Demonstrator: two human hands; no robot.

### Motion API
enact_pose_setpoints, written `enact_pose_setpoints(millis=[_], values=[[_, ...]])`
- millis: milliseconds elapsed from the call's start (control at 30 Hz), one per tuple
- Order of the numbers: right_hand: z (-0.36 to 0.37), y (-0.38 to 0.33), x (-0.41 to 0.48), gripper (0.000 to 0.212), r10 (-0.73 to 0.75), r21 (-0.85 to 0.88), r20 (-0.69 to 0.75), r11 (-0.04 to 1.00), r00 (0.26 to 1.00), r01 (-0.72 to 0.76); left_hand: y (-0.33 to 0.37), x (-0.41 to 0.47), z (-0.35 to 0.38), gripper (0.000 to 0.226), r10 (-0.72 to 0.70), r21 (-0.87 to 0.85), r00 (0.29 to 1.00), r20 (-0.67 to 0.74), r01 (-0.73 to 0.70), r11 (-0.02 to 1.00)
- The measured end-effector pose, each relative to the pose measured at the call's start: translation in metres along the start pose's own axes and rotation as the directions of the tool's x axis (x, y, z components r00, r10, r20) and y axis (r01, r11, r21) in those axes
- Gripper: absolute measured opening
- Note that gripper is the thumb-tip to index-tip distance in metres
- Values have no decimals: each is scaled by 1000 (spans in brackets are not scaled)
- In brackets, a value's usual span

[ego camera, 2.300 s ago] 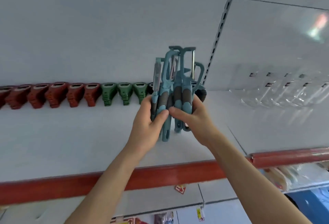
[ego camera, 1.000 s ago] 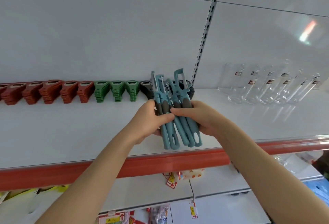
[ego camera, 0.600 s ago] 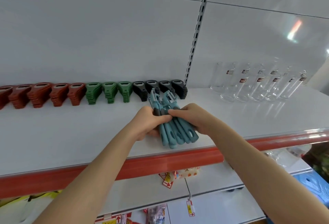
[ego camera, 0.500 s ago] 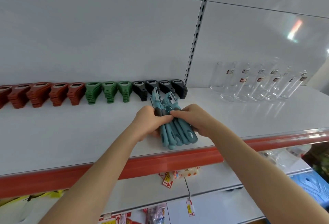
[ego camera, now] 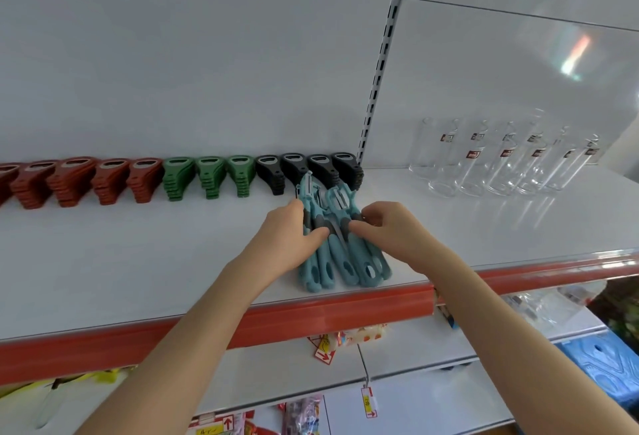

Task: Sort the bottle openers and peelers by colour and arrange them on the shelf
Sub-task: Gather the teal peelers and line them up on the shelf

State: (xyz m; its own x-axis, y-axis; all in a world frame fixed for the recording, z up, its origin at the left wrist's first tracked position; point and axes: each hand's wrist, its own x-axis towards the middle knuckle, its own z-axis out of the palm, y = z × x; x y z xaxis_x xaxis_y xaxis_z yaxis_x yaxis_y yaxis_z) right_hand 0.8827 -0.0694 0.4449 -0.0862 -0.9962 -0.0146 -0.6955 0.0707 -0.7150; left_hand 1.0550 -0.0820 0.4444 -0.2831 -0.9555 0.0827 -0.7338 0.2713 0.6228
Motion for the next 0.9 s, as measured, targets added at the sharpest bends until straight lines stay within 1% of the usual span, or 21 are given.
enact_pose_setpoints(millis=[100, 133, 200, 300, 367, 433, 500, 567, 633, 667, 700, 733, 800, 833, 900], values=[[-8, 3, -2, 26, -15, -6, 83, 1000, 996, 16, -5, -5, -2, 35, 55, 68, 998, 16, -56, 996], [-9, 3, -3, 24, -12, 2, 106, 1000, 994, 12, -7, -5, -1, 34, 65, 79, 998, 17, -66, 995], [-10, 2, -2, 26, -8, 22, 128, 1000, 992, 6, -9, -5, 1, 33, 60, 74, 998, 6, -60, 995], [-9, 1, 2, 30, -16, 22, 102, 1000, 995, 13, -11, -3, 4, 34, 34, 58, 999, -26, -33, 998], [-8, 4, 4, 34, 12, 20, 87, 1000, 996, -14, -13, -3, 6, 28, 15, 58, 997, -70, -11, 998], [-7, 8, 5, 36, 34, 19, 60, 999, 998, -35, -17, -3, 6, 19, 17, 109, 994, -109, -5, 994], [-7, 10, 4, 35, 47, 16, 26, 999, 999, -47, -21, -5, 5, 30, 14, 157, 994, -113, 4, 988], [-6, 11, 3, 32, 45, 25, 6, 999, 999, -45, -24, -5, 5, 38, 22, 164, 995, -93, -7, 987], [-5, 7, 1, 31, 13, -6, -3, 1000, 1000, -13, -24, -5, 5, 38, 44, 144, 995, -84, -32, 989], [-5, 5, 0, 34, -14, -43, -2, 999, 1000, 14, -23, -6, 4, 35, 56, 132, 995, -76, -46, 990], [-4, 4, -1, 39, -42, -87, 0, 995, 999, 42, -21, -7, 4, 30, 62, 121, 997, -52, -56, 991], [-4, 3, -3, 42, -70, -126, 5, 990, 998, 70, -20, -8, 3, 33, 68, 115, 998, -14, -66, 991], [-4, 2, -7, 44, -126, -190, 31, 973, 992, 129, -19, -12, 3, 57, 73, 114, 994, 77, -81, 990], [-4, 2, -8, 45, -144, -224, 51, 963, 988, 152, -19, -13, 4, 62, 82, 111, 991, 104, -94, 989], [-1, 3, -7, 45, -148, -274, 72, 948, 986, 162, -17, -17, 5, 62, 101, 122, 986, 130, -117, 986]])
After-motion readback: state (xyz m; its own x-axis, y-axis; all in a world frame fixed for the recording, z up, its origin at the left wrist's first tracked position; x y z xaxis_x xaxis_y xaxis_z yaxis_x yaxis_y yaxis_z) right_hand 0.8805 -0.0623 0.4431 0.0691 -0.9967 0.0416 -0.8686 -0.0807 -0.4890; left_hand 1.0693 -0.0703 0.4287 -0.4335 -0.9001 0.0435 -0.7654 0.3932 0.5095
